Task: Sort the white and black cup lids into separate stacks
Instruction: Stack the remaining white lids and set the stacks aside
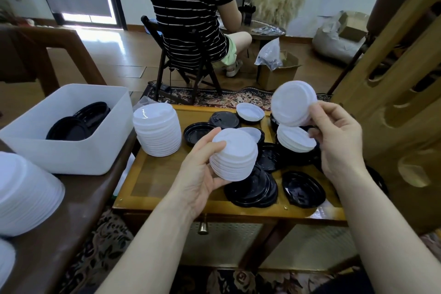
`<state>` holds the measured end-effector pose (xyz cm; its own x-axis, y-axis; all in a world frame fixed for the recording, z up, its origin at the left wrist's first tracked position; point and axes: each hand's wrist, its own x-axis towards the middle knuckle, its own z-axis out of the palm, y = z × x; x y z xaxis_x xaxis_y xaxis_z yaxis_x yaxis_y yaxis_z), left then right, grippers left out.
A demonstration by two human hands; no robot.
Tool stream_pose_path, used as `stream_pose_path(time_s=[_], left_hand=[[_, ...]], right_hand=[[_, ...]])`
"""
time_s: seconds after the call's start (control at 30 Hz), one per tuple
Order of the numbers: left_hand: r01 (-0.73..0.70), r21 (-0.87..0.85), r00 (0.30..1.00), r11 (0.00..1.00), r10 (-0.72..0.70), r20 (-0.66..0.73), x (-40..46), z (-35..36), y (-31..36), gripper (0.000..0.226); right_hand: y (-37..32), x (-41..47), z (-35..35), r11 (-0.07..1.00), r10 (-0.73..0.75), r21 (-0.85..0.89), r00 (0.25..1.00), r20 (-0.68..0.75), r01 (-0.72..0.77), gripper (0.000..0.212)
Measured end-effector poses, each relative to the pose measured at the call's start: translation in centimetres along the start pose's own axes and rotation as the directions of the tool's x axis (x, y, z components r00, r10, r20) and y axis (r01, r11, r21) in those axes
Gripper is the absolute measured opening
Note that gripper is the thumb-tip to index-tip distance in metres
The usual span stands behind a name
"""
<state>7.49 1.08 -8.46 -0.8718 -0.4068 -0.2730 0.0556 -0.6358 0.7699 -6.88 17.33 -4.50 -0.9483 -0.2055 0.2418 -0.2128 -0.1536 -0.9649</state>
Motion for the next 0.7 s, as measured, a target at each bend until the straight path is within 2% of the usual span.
stream_pose_path(time_s=[0.07, 0.13, 0.17, 0.23, 0.57, 0.7], left_hand=[[-0.005, -0.017, 1.000, 1.000, 0.005, -0.002, 0.0, 0.1, -0.1, 0.042], [-0.008, -0.031, 1.000, 0.999, 0.007, -0.013, -0.1, 0.2, -0.2, 0.040], [-0.009, -0.039, 1.000, 0.999, 0.009, -0.020, -0.1, 0.2, -0.2, 0.039], [-0.013, -0.048, 0.999, 0.999, 0.012, -0.034, 0.0, 0.2, -0.3, 0.038], [-0.040, -0.071, 0.997, 0.997, 0.035, -0.070, 0.4, 0.2, -0.3, 0.032], [-0.043, -0.074, 0.996, 0.996, 0.037, -0.077, 0.4, 0.3, -0.3, 0.038]], right_hand=[[0.0, -0.1, 0.7, 0.954, 0.181, 0.223, 0.978, 0.106, -0.201, 0.009], [0.2, -0.2, 1.3, 0.899, 0.280, 0.283, 0.936, 0.213, -0.333, 0.010], [0.4, -0.3, 1.7, 0.888, 0.306, 0.272, 0.918, 0.253, -0.371, 0.017], [0.6, -0.6, 2.3, 0.881, 0.335, 0.243, 0.898, 0.286, -0.406, 0.027], [1.5, -0.9, 3.2, 0.835, 0.404, 0.273, 0.870, 0.283, -0.477, 0.027], [1.7, -1.0, 3.5, 0.821, 0.424, 0.277, 0.858, 0.290, -0.499, 0.033]])
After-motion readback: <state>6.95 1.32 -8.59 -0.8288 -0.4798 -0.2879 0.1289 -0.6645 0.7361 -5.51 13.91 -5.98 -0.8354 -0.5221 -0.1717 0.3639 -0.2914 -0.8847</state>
